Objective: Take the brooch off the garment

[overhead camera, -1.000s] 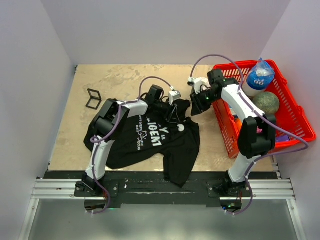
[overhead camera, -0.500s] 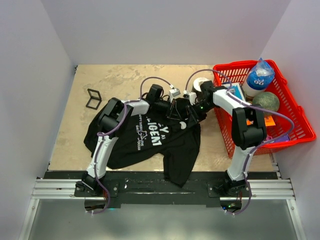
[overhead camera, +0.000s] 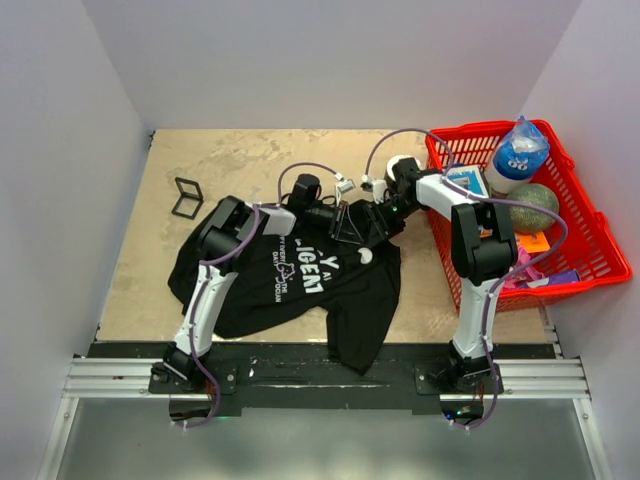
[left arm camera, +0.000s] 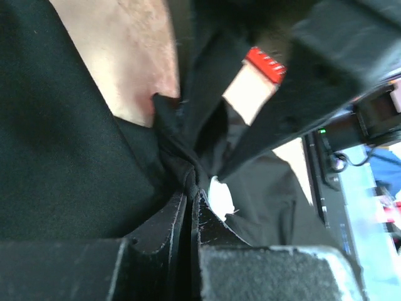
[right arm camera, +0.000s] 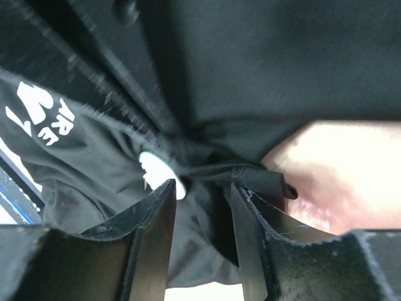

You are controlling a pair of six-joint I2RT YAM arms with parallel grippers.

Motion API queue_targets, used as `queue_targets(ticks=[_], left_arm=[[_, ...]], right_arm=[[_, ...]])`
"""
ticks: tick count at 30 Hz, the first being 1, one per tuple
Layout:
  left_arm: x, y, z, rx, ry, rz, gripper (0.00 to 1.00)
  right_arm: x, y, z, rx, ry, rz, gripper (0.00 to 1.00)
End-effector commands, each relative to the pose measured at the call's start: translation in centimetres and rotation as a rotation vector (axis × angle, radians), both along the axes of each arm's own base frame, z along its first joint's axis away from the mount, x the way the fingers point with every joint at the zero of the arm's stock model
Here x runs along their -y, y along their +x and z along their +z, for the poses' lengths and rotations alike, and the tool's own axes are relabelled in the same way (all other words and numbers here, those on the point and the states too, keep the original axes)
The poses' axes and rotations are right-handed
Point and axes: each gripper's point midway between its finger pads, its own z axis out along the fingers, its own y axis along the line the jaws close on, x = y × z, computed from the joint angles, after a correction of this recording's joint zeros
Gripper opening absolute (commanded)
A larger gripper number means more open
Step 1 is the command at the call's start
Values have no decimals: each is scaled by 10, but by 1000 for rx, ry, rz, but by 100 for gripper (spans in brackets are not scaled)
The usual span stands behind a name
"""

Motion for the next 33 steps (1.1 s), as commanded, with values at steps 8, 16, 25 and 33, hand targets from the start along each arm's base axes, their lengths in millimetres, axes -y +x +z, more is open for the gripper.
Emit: queue_targets(ticks=[8, 16, 25, 33], left_arm=[[0, -1, 20, -62, -100, -19, 0], [1, 0, 17, -61, -107, -26, 0], [0, -1, 22, -63, -120, -38, 0], [0, -2, 25, -67, -128, -46, 0]], right_arm=[[-16, -10, 23, -9, 101, 64, 41], [-16, -22, 38, -4, 122, 99, 37], [-21, -21, 32, -22, 145, 114, 36], [-26, -29, 21, -52, 138, 142, 40]])
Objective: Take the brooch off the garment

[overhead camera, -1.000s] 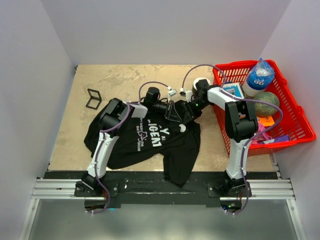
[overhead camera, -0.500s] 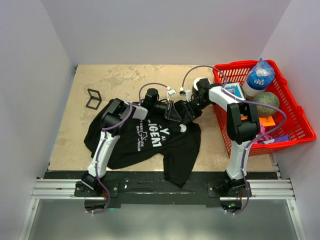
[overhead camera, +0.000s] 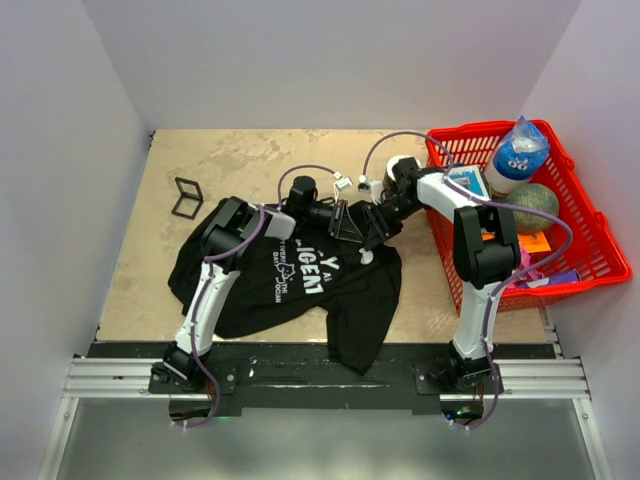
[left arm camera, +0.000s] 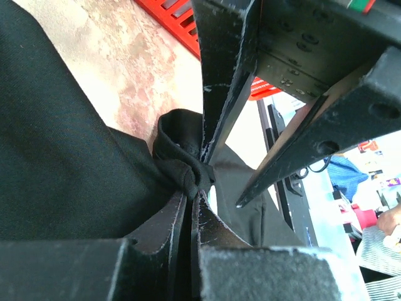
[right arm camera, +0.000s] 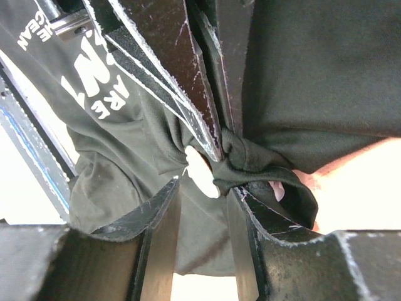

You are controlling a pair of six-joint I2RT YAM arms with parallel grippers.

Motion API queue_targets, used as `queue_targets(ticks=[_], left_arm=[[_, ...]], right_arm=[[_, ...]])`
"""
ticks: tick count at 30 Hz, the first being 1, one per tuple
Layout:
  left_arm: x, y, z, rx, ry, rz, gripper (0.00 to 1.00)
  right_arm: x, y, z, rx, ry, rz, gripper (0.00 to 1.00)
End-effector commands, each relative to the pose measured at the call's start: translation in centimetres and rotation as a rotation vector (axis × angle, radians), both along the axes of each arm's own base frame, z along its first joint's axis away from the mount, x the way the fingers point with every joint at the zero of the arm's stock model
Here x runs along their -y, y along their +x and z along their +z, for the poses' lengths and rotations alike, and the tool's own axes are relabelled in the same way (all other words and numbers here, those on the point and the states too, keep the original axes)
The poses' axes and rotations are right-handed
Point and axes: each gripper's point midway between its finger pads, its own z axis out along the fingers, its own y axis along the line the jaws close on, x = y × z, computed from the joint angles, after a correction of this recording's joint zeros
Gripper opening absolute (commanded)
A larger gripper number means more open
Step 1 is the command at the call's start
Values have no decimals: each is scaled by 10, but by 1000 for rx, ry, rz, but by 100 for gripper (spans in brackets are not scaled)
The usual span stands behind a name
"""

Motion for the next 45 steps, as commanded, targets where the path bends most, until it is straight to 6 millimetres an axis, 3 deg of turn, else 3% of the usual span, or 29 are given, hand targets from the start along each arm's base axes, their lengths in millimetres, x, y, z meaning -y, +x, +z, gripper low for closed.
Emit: queue_targets(ticks=[1, 10, 20, 26, 30, 34, 39, 42, 45], left_arm=[[-1, 2, 12, 32, -37, -22, 0], [-1, 5, 12, 26, -45, -22, 0], [-1, 10, 10, 25, -44, -6, 0], [1, 15, 10, 29, -45, 8, 0], [0, 14, 6, 20, -39, 11, 0], [0, 14, 5, 16, -37, 14, 0], [1, 14, 5, 16, -36, 15, 0], [2, 15, 4, 16, -36, 17, 0], [3, 18, 6, 20, -40, 19, 0]], right_arm=[[-10, -5, -1, -13, 24, 41, 40], [-14, -2, -6, -19, 13, 53, 40], [-8, 0, 4, 6, -29, 39, 26], [-7, 2, 8, 21, -68, 9, 12], [-9, 5, 23, 46, -66, -24, 8], [-18, 10, 52, 130, -42, -13, 3], [-18, 41, 82, 268, -55, -101, 0], [-5, 66, 88, 357, -142, -184, 0], [-4, 78, 87, 382, -155, -205, 0]])
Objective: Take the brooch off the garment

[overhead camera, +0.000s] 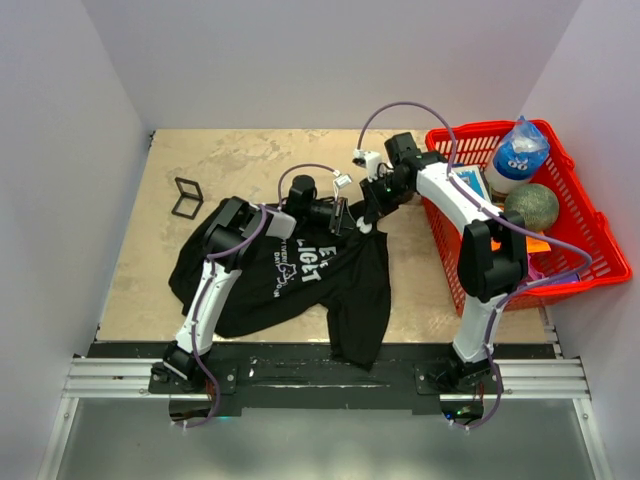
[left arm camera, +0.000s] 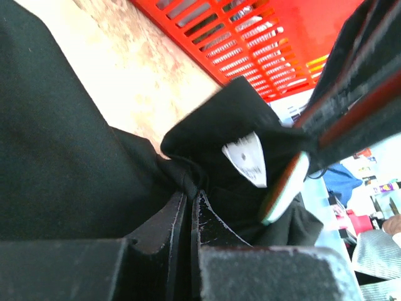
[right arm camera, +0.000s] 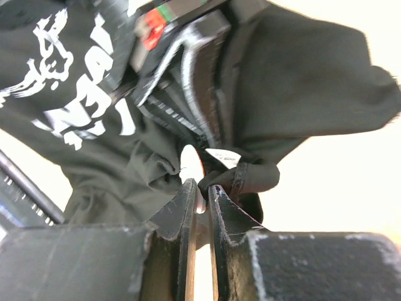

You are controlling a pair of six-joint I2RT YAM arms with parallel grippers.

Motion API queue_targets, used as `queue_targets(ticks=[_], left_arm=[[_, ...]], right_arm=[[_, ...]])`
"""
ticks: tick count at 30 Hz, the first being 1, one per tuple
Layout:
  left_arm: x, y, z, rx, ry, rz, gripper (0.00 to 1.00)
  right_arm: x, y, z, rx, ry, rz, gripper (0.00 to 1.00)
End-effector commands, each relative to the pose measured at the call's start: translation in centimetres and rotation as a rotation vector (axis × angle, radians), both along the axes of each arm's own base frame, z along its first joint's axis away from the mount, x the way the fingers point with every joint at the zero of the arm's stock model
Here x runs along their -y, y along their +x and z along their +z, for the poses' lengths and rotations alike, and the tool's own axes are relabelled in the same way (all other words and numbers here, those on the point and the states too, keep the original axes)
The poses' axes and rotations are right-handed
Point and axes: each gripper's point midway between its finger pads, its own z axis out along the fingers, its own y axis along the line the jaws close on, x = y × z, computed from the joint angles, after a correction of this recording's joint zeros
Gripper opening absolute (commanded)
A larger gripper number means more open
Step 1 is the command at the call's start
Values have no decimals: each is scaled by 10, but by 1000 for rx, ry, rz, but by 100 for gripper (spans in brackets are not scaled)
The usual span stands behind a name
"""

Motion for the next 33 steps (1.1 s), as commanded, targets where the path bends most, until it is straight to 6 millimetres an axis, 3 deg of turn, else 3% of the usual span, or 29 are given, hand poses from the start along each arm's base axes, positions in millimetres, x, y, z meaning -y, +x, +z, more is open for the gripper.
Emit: queue_targets(ticks=[1, 7, 13, 18, 22, 25, 28, 29, 33], left_arm=[[2, 12, 8, 45, -29, 12, 0], [3, 16, 9, 50, -33, 17, 1], [1, 16, 25, 95, -62, 15, 15], [2, 17, 34, 121, -73, 23, 18], [3, 22, 35, 146, -71, 40, 18], [5, 26, 40, 169, -69, 54, 26], [3, 35, 50, 195, -70, 91, 40], [2, 40, 61, 213, -80, 110, 44], [-5, 62, 89, 279, -107, 167, 49]], right_arm=[[3, 40, 26, 151, -19, -89, 0], [5, 44, 22, 151, -35, -77, 0], [7, 45, 44, 203, 49, -126, 0], [11, 54, 54, 170, 148, -246, 0], [21, 65, 49, 148, 152, -355, 0], [21, 67, 44, 132, 154, -344, 0], [17, 68, 43, 125, 179, -310, 0], [15, 69, 43, 123, 186, -296, 0], [13, 59, 42, 147, 181, -176, 1]])
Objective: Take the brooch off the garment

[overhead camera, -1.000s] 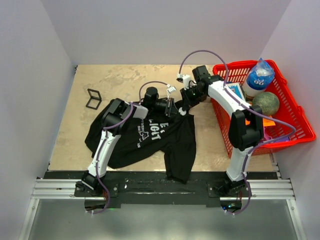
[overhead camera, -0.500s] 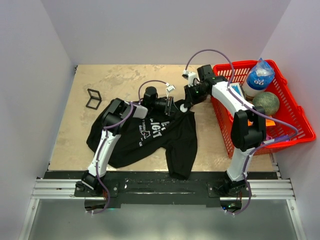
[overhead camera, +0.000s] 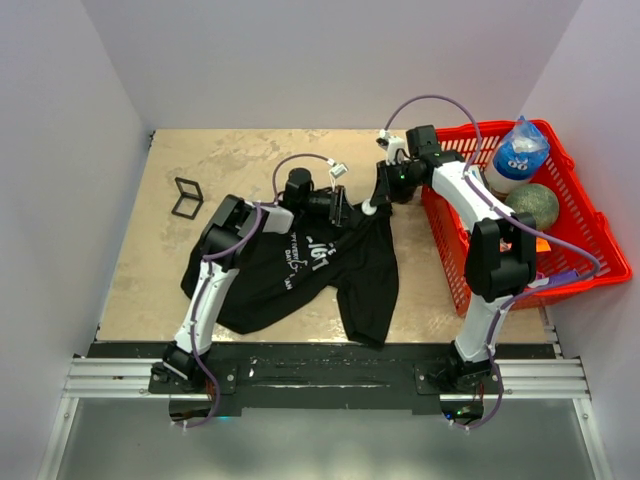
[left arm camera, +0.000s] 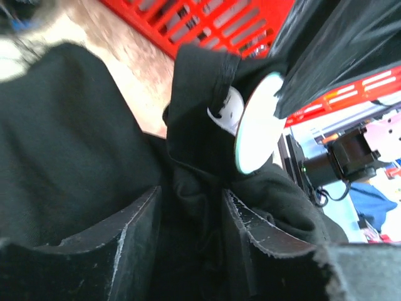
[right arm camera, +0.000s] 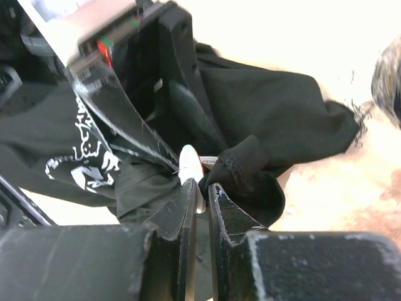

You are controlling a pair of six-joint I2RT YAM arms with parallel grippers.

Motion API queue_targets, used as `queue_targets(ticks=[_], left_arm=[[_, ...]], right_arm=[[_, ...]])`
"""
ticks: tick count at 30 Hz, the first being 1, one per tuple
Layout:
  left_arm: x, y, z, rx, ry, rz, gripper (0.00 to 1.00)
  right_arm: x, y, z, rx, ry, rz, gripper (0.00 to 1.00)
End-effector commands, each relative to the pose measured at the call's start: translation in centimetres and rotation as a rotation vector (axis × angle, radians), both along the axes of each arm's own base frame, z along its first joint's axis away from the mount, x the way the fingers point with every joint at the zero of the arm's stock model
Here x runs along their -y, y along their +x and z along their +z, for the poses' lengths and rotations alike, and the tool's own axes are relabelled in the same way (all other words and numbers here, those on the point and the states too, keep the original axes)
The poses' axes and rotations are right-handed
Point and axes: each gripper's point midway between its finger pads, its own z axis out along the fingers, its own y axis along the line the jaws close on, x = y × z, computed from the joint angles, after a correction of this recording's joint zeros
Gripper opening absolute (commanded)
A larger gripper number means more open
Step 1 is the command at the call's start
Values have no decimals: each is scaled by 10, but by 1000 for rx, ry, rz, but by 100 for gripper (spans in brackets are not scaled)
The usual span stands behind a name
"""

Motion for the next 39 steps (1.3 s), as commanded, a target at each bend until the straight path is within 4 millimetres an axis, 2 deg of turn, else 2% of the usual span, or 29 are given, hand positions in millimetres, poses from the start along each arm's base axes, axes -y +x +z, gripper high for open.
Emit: queue_targets(ticks=[1, 6, 8, 9, 10, 15, 21, 25, 32, 37, 39], left_arm=[[-10, 35, 80, 209, -86, 68, 49], [-17, 35, 96, 264, -114, 39, 48], [-19, 42, 99, 342, -106, 49, 48], [-19, 45, 93, 311, -71, 58, 48], [-18, 43, 96, 336, -77, 34, 49], [-14, 37, 109, 333, -126, -10, 49], [-11, 41, 99, 335, -102, -7, 44], [-8, 37, 98, 327, -107, -28, 40], [-3, 27, 96, 320, -111, -65, 26], [-2, 20, 98, 315, -117, -94, 24], [-2, 18, 98, 316, -120, -103, 28]], right_arm=[[-4, 10, 21, 140, 12, 138, 2], [-1, 0, 17, 140, -6, 201, 4], [4, 4, 18, 157, -33, 197, 3], [5, 7, 19, 167, -39, 189, 3], [6, 8, 22, 174, -37, 185, 3], [-6, 5, 35, 177, 34, 224, 4], [-10, -2, 38, 176, 63, 255, 4], [-10, -4, 37, 169, 65, 260, 4], [-13, -1, 38, 171, 75, 258, 5], [-13, 1, 39, 174, 78, 254, 5], [-13, 1, 38, 174, 79, 256, 5]])
